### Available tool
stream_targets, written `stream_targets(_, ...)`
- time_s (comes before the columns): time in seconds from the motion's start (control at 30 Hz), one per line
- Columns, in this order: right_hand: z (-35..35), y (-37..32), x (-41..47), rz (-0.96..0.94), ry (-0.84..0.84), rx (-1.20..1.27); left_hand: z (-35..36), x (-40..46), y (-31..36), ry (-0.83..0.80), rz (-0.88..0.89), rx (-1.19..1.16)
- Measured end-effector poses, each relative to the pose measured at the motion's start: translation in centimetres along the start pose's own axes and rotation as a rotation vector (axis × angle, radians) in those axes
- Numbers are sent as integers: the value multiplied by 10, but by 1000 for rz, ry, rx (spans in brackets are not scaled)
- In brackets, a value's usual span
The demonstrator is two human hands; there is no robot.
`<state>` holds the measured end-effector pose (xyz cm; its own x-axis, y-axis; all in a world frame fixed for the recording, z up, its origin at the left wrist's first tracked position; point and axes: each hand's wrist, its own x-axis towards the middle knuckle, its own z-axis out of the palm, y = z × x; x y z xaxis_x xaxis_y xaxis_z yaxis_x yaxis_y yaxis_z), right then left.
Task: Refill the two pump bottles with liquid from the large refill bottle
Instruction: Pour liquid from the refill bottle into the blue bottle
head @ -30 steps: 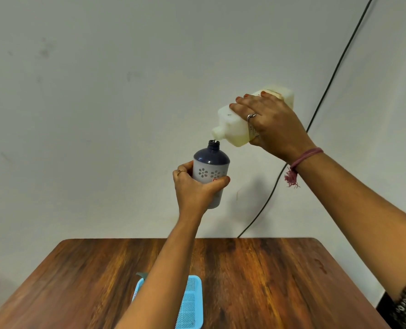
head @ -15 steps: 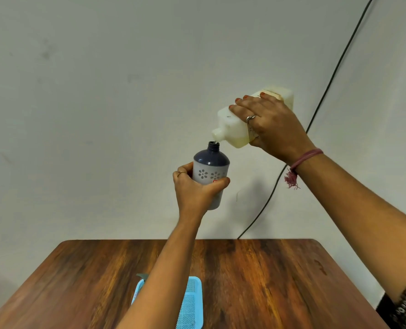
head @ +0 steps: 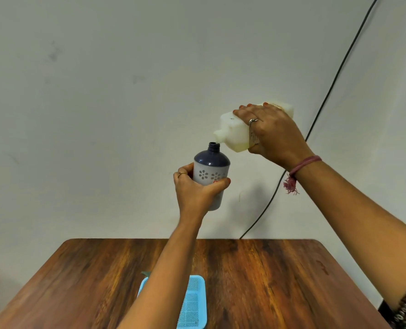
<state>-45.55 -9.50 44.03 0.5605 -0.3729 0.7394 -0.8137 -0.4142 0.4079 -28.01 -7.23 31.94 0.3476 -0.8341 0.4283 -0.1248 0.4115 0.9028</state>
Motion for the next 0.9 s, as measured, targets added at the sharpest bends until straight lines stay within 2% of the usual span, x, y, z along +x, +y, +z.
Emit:
stream_targets(0.4,9,-51,-13,249,-60,230,-37,-8,-5,-8,-11,11)
stream_targets(0.53,16,-88,-23,443,-122,456,-65,-12,-16,-31,-23,48)
stream_targets(0.67,22,-126,-43,675,-113,654,-94,-23,-33,-65,-50,68)
stream_targets(0.9,47,-203,-108,1031,-78,837,-151,-64,-69,-188,-117,124)
